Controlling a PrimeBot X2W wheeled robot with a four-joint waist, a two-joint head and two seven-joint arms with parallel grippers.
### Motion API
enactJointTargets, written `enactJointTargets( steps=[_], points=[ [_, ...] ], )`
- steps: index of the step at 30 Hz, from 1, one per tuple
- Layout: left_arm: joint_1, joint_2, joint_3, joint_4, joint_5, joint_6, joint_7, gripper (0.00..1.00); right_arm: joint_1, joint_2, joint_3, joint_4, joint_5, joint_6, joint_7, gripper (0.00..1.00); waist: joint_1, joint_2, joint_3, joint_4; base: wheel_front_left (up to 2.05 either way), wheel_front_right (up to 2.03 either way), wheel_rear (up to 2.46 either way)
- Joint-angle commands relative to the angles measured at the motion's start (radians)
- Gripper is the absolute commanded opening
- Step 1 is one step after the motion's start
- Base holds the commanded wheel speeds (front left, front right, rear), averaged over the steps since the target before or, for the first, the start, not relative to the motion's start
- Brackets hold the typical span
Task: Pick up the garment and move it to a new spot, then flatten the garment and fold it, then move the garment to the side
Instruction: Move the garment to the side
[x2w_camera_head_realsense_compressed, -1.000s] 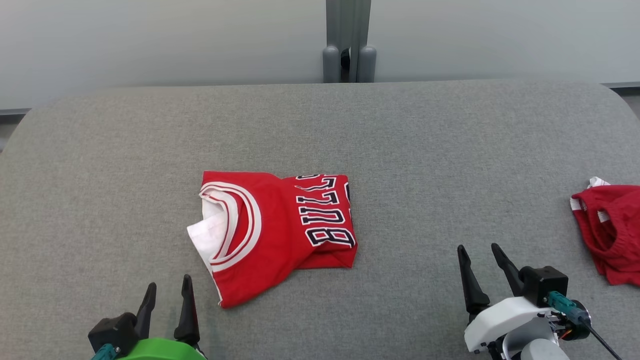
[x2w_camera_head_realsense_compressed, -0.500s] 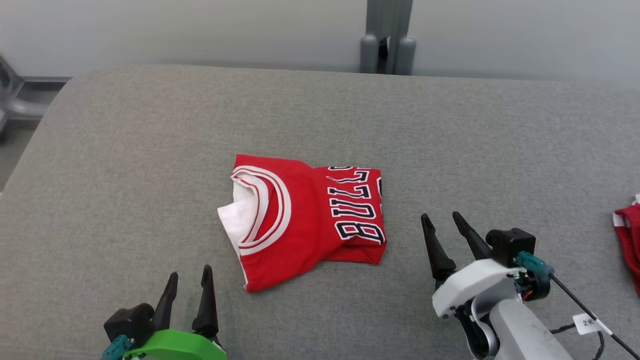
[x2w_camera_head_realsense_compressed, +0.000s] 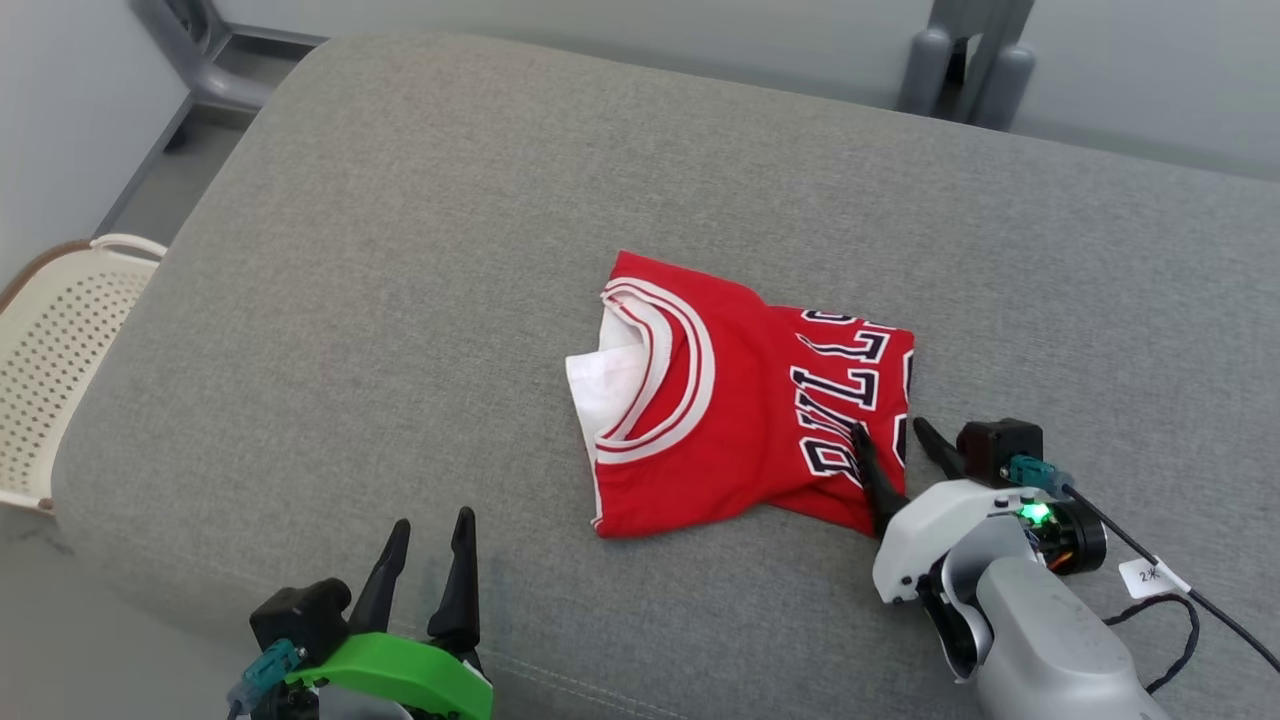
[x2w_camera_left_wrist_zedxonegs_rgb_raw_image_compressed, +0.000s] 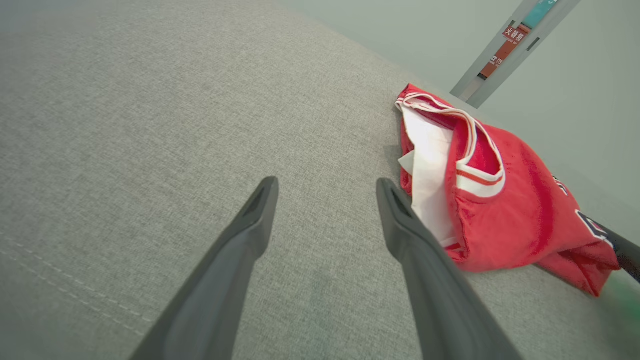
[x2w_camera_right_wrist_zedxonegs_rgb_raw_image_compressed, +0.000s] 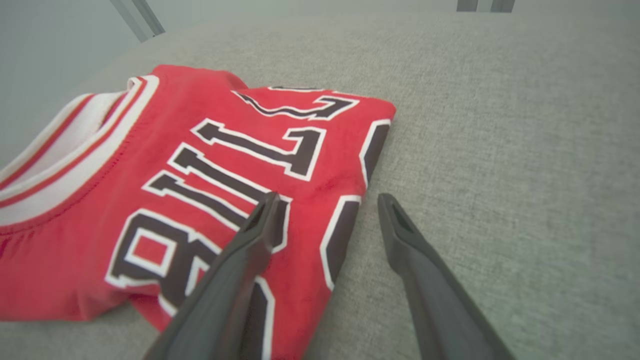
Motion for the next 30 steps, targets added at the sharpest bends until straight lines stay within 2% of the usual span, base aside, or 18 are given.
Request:
enactJointTargets(
  steps=[1, 3, 4, 5, 8, 12, 16, 22, 24, 30],
  points=[
    [-0.013, 0.003, 0.002, 0.002, -0.011, -0.004, 0.001, 1.00, 0.002, -0.006, -0.002, 0.036, -0.017, 0.000, -0.002, 1.00, 0.0000, 0.0000, 0.038, 0.047, 0.00, 0.00, 0.00],
    [-0.013, 0.003, -0.001, 0.003, -0.018, -0.004, 0.001, 1.00, 0.007, -0.006, 0.004, 0.069, -0.004, 0.000, 0.002, 1.00, 0.0000, 0.0000, 0.042, 0.049, 0.00, 0.00, 0.00],
    [-0.014, 0.003, -0.002, 0.002, -0.019, -0.005, 0.001, 1.00, 0.011, -0.005, 0.011, 0.074, 0.003, 0.000, 0.002, 0.44, 0.0000, 0.0000, 0.044, 0.048, 0.00, 0.00, 0.00],
    [-0.016, 0.003, -0.002, 0.001, -0.019, -0.006, 0.001, 1.00, 0.017, -0.003, 0.025, 0.082, 0.015, 0.000, 0.006, 0.00, 0.0000, 0.0000, 0.045, 0.045, 0.00, 0.00, 0.00],
    [-0.021, 0.003, -0.002, -0.004, -0.018, -0.005, 0.001, 1.00, 0.025, -0.001, 0.040, 0.063, 0.032, 0.000, 0.007, 0.00, 0.0000, 0.0000, 0.044, 0.031, 0.00, 0.00, 0.00],
    [-0.022, 0.003, 0.000, -0.012, -0.009, -0.007, 0.001, 1.00, 0.031, -0.005, 0.009, -0.016, 0.002, -0.001, 0.000, 0.00, 0.0000, 0.0000, 0.032, -0.008, 0.00, 0.00, 0.00],
    [-0.025, 0.003, -0.010, -0.022, 0.014, -0.009, 0.001, 1.00, 0.045, -0.008, -0.013, -0.110, -0.018, -0.001, -0.001, 0.00, 0.0000, 0.0000, 0.013, -0.090, 0.00, 0.00, 0.00],
    [-0.046, 0.003, -0.030, -0.035, 0.029, -0.013, 0.001, 1.00, 0.064, -0.006, 0.011, -0.220, -0.034, -0.001, -0.002, 0.00, 0.0000, 0.0000, 0.002, -0.276, 0.00, 0.00, 0.00],
    [-0.059, 0.004, -0.036, -0.034, 0.033, -0.014, 0.001, 1.00, 0.070, -0.005, 0.024, -0.254, -0.038, -0.001, -0.002, 0.00, 0.0000, 0.0000, 0.007, -0.356, 0.00, 0.00, 0.00],
    [-0.108, 0.004, -0.056, -0.029, 0.063, -0.016, 0.001, 1.00, 0.091, -0.004, 0.037, -0.329, -0.012, -0.001, -0.002, 0.00, 0.0000, 0.0000, 0.033, -0.550, 0.00, 0.00, 0.00]
  ],
)
